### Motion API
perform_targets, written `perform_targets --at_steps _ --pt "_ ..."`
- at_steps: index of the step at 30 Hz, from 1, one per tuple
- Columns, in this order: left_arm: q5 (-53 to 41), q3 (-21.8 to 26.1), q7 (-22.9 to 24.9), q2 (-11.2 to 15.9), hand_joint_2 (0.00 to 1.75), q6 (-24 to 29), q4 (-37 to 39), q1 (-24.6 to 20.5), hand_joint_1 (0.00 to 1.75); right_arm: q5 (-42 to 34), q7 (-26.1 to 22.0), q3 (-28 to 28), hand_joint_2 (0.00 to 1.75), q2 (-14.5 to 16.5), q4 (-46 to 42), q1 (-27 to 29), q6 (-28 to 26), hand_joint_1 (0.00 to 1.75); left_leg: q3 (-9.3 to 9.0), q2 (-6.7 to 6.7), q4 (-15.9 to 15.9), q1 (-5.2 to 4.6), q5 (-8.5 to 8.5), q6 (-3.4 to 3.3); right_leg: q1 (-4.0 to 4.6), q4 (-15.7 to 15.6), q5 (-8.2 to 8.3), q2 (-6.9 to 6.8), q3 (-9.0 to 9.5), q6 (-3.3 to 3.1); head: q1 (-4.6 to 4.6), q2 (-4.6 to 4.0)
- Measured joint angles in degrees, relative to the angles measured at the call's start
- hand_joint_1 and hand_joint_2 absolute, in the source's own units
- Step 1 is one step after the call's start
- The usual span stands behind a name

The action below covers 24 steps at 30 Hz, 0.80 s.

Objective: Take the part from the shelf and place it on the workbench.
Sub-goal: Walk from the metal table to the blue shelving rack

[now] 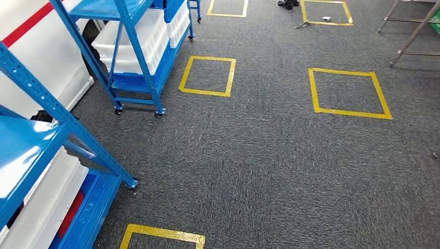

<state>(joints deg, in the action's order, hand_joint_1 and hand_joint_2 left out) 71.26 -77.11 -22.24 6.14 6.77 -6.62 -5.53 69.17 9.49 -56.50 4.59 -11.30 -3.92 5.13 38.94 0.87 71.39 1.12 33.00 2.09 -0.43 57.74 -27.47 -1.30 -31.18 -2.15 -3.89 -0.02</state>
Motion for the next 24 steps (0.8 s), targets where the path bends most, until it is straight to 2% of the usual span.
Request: perform_targets --at_steps 1,2,3,4,6,7,8,10,11,12,14,15,16,17,18,19,21,22,23,24 --pt "-0.01 0.00 0.14 -0.04 0.00 0.03 0.00 0.09 0.00 0.13 0.25 0.00 0.00 -0.11 0.00 0.09 -0.17 0.00 0.96 -0.17 2.48 0.00 0.74 0.07 0.16 0.02 -0.04 -0.85 -0.01 -0.06 0.00 0.00" --pt "-0.01 0.00 0.25 -0.09 0.00 0.07 0.00 0.26 0.00 0.31 0.57 0.00 0.00 -0.25 0.00 0.13 -0.33 0.00 0.82 -0.32 2.80 0.00 0.37 0.06 0.29 0.05 -0.08 -1.65 -0.01 -0.10 0.00 0.00" --pt "-0.01 0.00 0.33 -0.12 0.00 0.11 0.00 0.43 0.00 0.46 0.86 0.00 0.00 -0.38 0.00 0.13 -0.47 0.00 -0.55 -0.60 0.66 -0.03 -0.99 -0.04 0.39 0.07 -0.13 -2.38 0.03 -0.12 0.00 0.00" --pt "-0.01 0.00 0.38 -0.13 0.00 0.14 0.00 0.53 0.00 0.60 1.05 0.00 0.00 -0.45 0.00 0.12 -0.54 0.00 -2.86 -1.33 -3.34 -0.09 -2.89 -0.27 0.48 0.10 -0.19 -3.06 0.12 -0.09 0.00 0.00" --pt "-0.01 0.00 0.37 -0.08 0.00 0.16 0.00 0.42 0.00 0.72 1.21 0.00 0.00 -0.54 0.00 0.12 -0.55 0.00 -7.09 -3.77 -11.20 -0.55 -5.37 -0.99 0.77 0.20 -0.40 -4.29 0.33 0.20 0.01 0.00" --pt "-0.01 0.00 0.35 -0.05 0.00 0.16 0.00 0.34 0.00 0.73 1.25 0.00 0.00 -0.60 0.00 0.07 -0.54 0.00 -8.08 -4.55 -13.27 -0.80 -5.81 -1.32 0.87 0.26 -0.48 -4.81 0.41 0.45 0.01 0.00" --pt "-0.01 0.00 0.31 -0.02 0.00 0.20 0.00 0.36 0.00 0.73 1.31 0.01 0.00 -0.66 0.00 -0.02 -0.54 0.00 -8.28 -4.72 -13.99 -1.03 -5.79 -1.61 0.91 0.27 -0.52 -5.34 0.49 0.72 0.01 0.00" --pt "-0.01 0.00 0.10 0.10 0.00 0.31 0.02 0.65 0.00 0.80 1.43 0.02 0.00 -0.74 0.00 -0.29 -0.54 0.00 -8.19 -3.47 -14.25 -0.99 -6.19 -2.07 0.84 0.23 -0.58 -6.10 0.69 1.28 0.00 0.00" --pt "-0.01 0.00 -0.09 0.19 0.00 0.37 0.03 0.81 0.00 0.93 1.48 0.03 0.00 -0.74 0.00 -0.35 -0.54 0.00 -8.29 -2.89 -14.55 -0.83 -6.49 -2.33 0.72 0.58 -0.95 -5.26 0.67 1.63 0.01 0.00" --pt "-0.01 0.00 -0.31 0.28 0.00 0.39 0.04 0.85 0.00 1.12 1.51 0.05 0.00 -0.73 0.00 -0.34 -0.54 0.00 -8.37 -2.30 -14.85 -0.64 -6.82 -2.61 0.60 1.77 -1.92 -3.74 0.21 1.97 0.01 0.00" --pt "-0.01 0.00 -0.66 0.49 0.00 0.38 0.05 0.73 0.00 1.48 1.46 0.13 0.00 -0.59 0.01 -0.14 -0.50 0.00 -8.23 -1.10 -15.15 -0.40 -7.27 -2.98 0.19 7.69 -5.54 -0.06 -2.44 2.48 0.02 0.00" --pt "-0.01 0.00 -0.75 0.62 0.00 0.36 0.07 0.64 0.00 1.56 1.32 0.20 0.00 -0.44 0.02 -0.04 -0.46 0.00 -8.04 -0.44 -15.10 -0.40 -7.37 -3.06 0.08 11.81 -7.50 0.77 -4.40 2.60 0.02 0.00" --pt "-0.01 0.00 -0.82 0.78 0.00 0.34 0.10 0.62 0.00 1.58 1.16 0.26 0.00 -0.23 0.04 0.04 -0.42 0.00 -7.89 0.26 -15.02 -0.40 -7.43 -3.05 -0.04 15.25 -8.70 1.07 -6.06 2.72 0.02 0.00" --pt "-0.01 0.00 -0.91 0.93 0.00 0.31 0.16 0.67 0.00 1.60 0.98 0.33 0.00 -0.02 0.05 0.09 -0.39 0.00 -7.79 0.98 -14.92 -0.38 -7.47 -3.00 -0.17 17.03 -8.82 1.15 -6.94 2.83 0.02 0.00" --pt "0.00 0.00 -1.05 1.11 0.00 0.26 0.25 0.75 0.00 1.68 0.84 0.39 0.00 0.21 0.06 0.11 -0.34 0.00 -7.74 1.76 -14.77 -0.32 -7.48 -2.88 -0.36 16.40 -7.69 1.22 -6.68 2.92 0.02 0.00" --pt "0.00 0.00 -1.27 1.28 0.00 0.19 0.34 0.80 0.00 1.84 0.77 0.48 0.00 0.41 0.07 0.10 -0.24 0.00 -7.73 2.55 -14.59 -0.24 -7.45 -2.70 -0.61 13.51 -5.67 1.46 -5.32 3.01 0.02 0.00" --pt "0.01 0.00 -1.79 1.67 0.00 0.03 0.61 0.81 0.00 2.36 0.74 0.74 0.00 0.81 0.09 0.13 0.19 0.00 -7.53 4.06 -14.05 -0.11 -7.25 -2.04 -1.05 5.52 -2.04 3.64 -1.58 3.15 0.02 0.00" --pt "0.01 -0.01 -1.97 1.86 0.00 -0.01 0.76 0.81 0.00 2.56 0.70 0.87 0.00 1.02 0.11 0.11 0.39 0.00 -7.31 4.67 -13.82 -0.10 -7.19 -1.60 -1.14 2.92 -1.17 4.58 -0.42 2.99 0.02 0.00" --pt "0.01 -0.04 -2.05 2.04 0.00 -0.04 0.93 0.86 0.00 2.61 0.61 0.96 0.00 1.21 0.14 0.07 0.50 0.00 -7.03 5.20 -13.70 -0.08 -7.20 -1.14 -1.06 1.68 -0.98 5.26 0.08 2.72 0.01 0.00" --pt "0.01 -0.10 -2.06 2.21 0.00 -0.05 1.10 0.94 0.00 2.51 0.43 0.99 0.00 1.34 0.17 0.00 0.51 0.00 -6.79 5.71 -13.75 -0.04 -7.31 -0.66 -0.80 1.63 -1.07 5.11 0.06 2.31 0.01 0.00"
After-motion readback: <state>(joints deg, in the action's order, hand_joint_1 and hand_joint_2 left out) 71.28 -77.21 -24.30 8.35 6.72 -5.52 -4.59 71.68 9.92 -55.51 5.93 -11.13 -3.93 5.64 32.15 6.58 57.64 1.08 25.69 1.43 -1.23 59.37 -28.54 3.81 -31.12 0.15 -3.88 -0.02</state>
